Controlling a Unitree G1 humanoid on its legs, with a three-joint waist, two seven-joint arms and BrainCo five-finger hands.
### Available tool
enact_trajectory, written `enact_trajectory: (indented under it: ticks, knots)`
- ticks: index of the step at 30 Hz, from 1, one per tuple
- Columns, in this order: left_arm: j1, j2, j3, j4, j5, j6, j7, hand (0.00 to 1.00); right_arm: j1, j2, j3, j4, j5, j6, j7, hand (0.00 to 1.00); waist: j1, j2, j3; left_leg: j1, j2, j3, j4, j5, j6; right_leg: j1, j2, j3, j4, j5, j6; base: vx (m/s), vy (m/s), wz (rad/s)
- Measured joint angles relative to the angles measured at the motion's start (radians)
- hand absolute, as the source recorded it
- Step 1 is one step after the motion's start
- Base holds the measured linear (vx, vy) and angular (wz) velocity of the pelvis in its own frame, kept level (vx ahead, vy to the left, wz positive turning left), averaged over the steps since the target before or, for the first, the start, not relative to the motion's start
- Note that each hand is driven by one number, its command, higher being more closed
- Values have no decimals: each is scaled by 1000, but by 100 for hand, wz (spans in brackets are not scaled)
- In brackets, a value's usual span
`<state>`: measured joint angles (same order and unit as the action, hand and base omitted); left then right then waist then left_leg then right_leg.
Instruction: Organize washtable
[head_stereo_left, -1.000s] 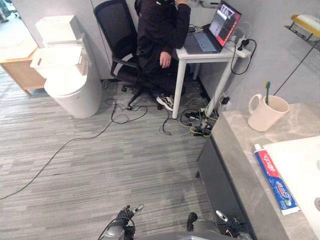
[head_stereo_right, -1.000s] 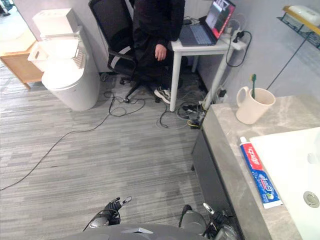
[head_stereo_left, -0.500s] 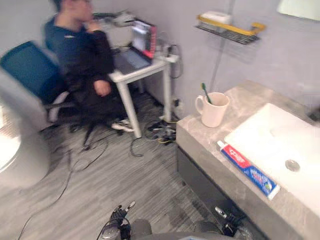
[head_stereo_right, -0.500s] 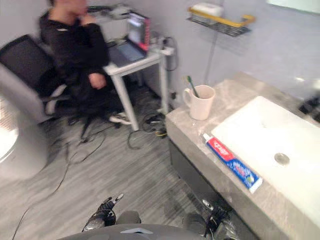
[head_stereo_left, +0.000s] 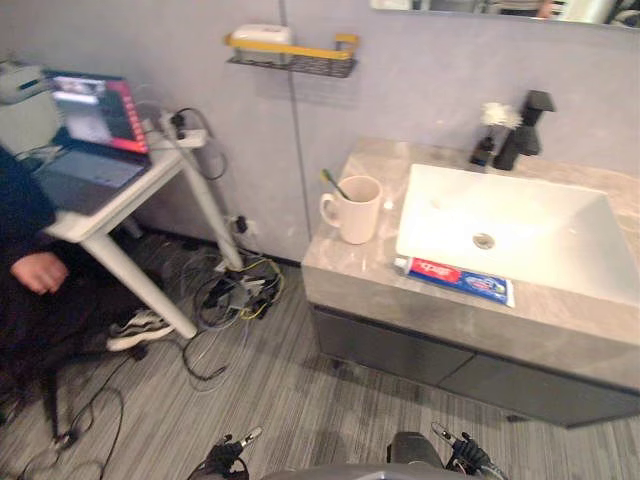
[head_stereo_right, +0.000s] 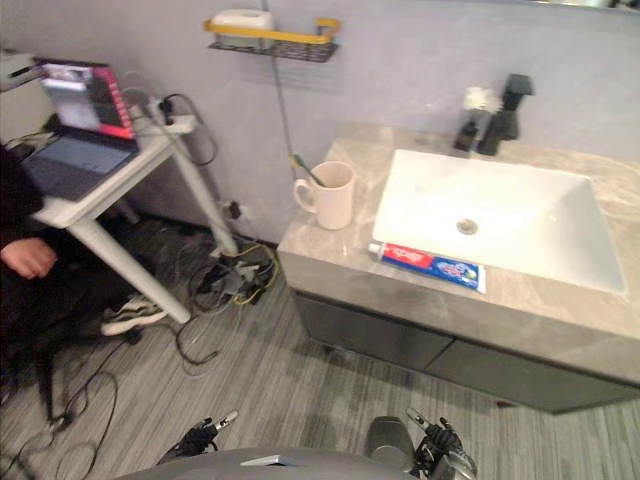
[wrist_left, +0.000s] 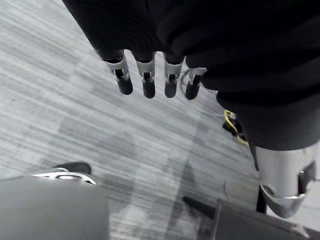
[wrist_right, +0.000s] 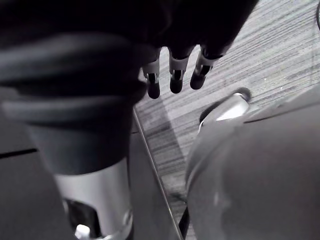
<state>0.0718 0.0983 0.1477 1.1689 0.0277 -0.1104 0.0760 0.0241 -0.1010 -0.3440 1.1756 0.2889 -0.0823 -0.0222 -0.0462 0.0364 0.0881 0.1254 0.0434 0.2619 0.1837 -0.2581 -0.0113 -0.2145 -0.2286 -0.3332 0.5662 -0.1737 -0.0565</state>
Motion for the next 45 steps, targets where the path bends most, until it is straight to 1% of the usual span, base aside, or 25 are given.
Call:
enact_trajectory:
  ticks: [2, 4, 5, 7, 9, 12, 16, 17, 19, 20, 21, 22, 23, 25, 26, 27, 28, 29, 30, 32, 36, 38, 42, 44, 45]
  knots:
    - [-2, 0, 2, 1, 0, 0, -1, 0, -7, -7, 23, 0, -5, -1, 1, 0, 3, -12, 20, 45, -6, 63, -33, 4, -7, 23, -17, -131, -14, -12, 2, 215, -395, -116]
    - [-10, 0, 0, 7, -1, 3, -5, 0, -17, -9, 33, 0, -5, -3, 1, 0, 1, -4, 25, 62, -3, 94, -68, 19, -18, 32, 14, -131, -69, -11, 7, 181, -282, -80]
    - [-27, -2, -7, 7, -1, 3, -6, 0, -18, -9, 34, 2, -6, -1, 1, 0, 3, -4, 33, 62, 1, 114, -83, 35, -26, 52, 38, -126, -154, -3, 43, 185, -232, -49]
    - [-35, -3, -24, 4, -2, 2, -7, 0, -19, -10, 35, 3, -8, -1, 1, 0, 3, 2, 36, 59, 17, 113, -88, 60, -31, 75, 77, -122, -245, 42, 48, 165, -220, -23]
    - [-36, -8, -31, -10, -2, -1, -12, 0, -18, -5, 37, 3, -44, 0, 2, 0, 9, -3, 36, 55, 29, 112, -94, 105, -46, 136, 125, -120, -408, 119, 45, 172, -246, -17]
    - [-39, -16, -34, -32, -2, -1, -19, 0, -9, -1, 37, 3, -47, 0, 3, 0, 31, -3, 35, 55, 42, 117, -106, 109, -46, 223, 193, -108, -624, 229, 45, 105, -165, -21]
    - [-41, -18, -40, -34, -2, -2, -21, 0, -5, 6, 36, 3, -76, 0, 5, 0, 33, -11, 39, 57, 48, 121, -97, 107, -48, 238, 208, -95, -665, 249, 41, -15, -41, -7]
    - [-41, -15, -40, -34, -2, -3, -21, 0, -5, 8, 37, 3, -76, 0, 6, 0, 35, -17, 43, 52, 50, 121, -68, 104, -53, 239, 205, -91, -665, 247, 40, -34, -56, -8]
    - [-61, -4, -34, -44, -3, -4, -20, 0, -4, 22, 52, 6, -76, 0, 13, 0, 50, -53, 61, -56, 83, 121, 191, 88, -60, 247, 190, -58, -663, 241, 31, -139, -87, -16]
    - [-64, -6, -28, -50, -4, -5, -19, 0, -5, 20, 60, 6, -76, -1, 14, 0, 56, -54, 66, -94, 102, 118, 282, 88, -60, 250, 192, -51, -662, 240, 30, -213, -95, -32]
    - [-62, -17, -27, -74, -13, -7, -19, 0, -5, 9, 67, 5, -76, -2, 20, 0, 59, -39, 77, -172, 151, 97, 465, 91, -62, 260, 208, -36, -661, 239, 28, -228, -69, -39]
    - [-64, -30, -28, -76, -22, -10, -20, 0, -5, -6, 74, 3, -76, -4, 22, 0, 60, -21, 92, -232, 174, 28, 584, 86, -63, 273, 224, -32, -664, 238, 28, -227, -61, -40]
    - [-67, -34, -28, -76, -22, -11, -19, 0, -5, -12, 75, 3, -76, -3, 21, 0, 60, -12, 96, -243, 169, -5, 595, 75, -63, 280, 225, -32, -663, 238, 28, -245, -40, -35]
    - [-68, -37, -28, -74, -23, -11, -19, 0, 4, -18, 55, 2, -75, -4, 21, 0, 56, -6, 100, -248, 165, -42, 490, 36, -60, 286, 222, -15, -660, 239, 30, -291, -28, -30]
    - [-68, -37, -26, -74, -22, -11, -19, 0, 12, -18, 47, 0, -75, -5, 20, 0, 55, -4, 98, -229, 154, -74, 285, 33, -62, 272, 221, -2, -664, 243, 36, -289, 25, -36]
    - [-67, -39, -24, -71, -21, -10, -19, 0, 17, -19, 37, -1, -75, -6, 21, 0, 54, 5, 91, -215, 154, -92, 152, 35, -66, 256, 227, 3, -665, 248, 44, -201, 61, -44]
    - [-67, -41, -15, -71, -22, -9, -20, 0, 18, -20, 33, -5, -75, -9, 20, 0, 57, 17, 84, -217, 153, -99, 116, 68, -80, 250, 231, 14, -665, 251, 48, 72, 91, -43]
    - [-62, -52, -5, -64, -20, -9, -19, 0, 15, -25, 34, -6, -75, -11, 22, 0, 56, 26, 78, -212, 153, -82, 64, 81, -68, 240, 228, 30, -651, 236, 75, 195, 122, -26]
    - [-62, -47, 2, -43, -22, -9, -20, 0, 24, -24, 33, -4, -75, -11, 20, 0, 48, 19, 77, -179, 135, -74, 1, 88, -78, 232, 209, 44, -580, 219, 72, 218, 103, -9]
    - [-62, -26, 3, -42, -18, -10, -20, 0, 50, -9, 35, -3, -75, -12, 21, 0, 50, -20, 54, -137, 78, -70, -70, 105, -79, 265, 165, 72, -601, 181, 90, 248, 24, 6]
    - [-48, -48, -17, -29, -12, -9, -20, 0, 40, -24, 39, -1, -74, -18, 22, 0, 52, 19, 15, -114, 63, -48, -134, 174, -69, 255, 161, 105, -624, 183, 110, 280, -10, -23]
    - [-45, -43, -32, -30, -2, -9, -18, 0, 31, -26, 42, -1, -74, -18, 22, 0, 50, 22, 11, -100, 58, -38, -131, 183, -62, 261, 159, 121, -622, 187, 109, 317, -16, -30]
    - [-75, -39, -120, -32, 64, -12, 0, 0, 14, -20, 77, 0, -77, -17, 23, 0, 48, 2, 11, -80, 45, -22, -143, 182, -60, 249, 151, 137, -595, 173, 116, 201, -9, -17]
    - [-81, -33, -155, -40, 70, -16, -1, 0, 4, -9, 73, 0, -77, -17, 23, 0, 48, -19, 23, -60, 40, -19, -142, 182, -60, 205, 129, 153, -466, 108, 119, 108, 26, -17]
    - [-84, -23, -175, -42, 74, -18, -6, 0, 5, -1, 67, 1, -77, -17, 23, 0, 47, -34, 33, -33, 34, -17, -142, 182, -60, 167, 111, 159, -334, 59, 124, 48, 16, -8]
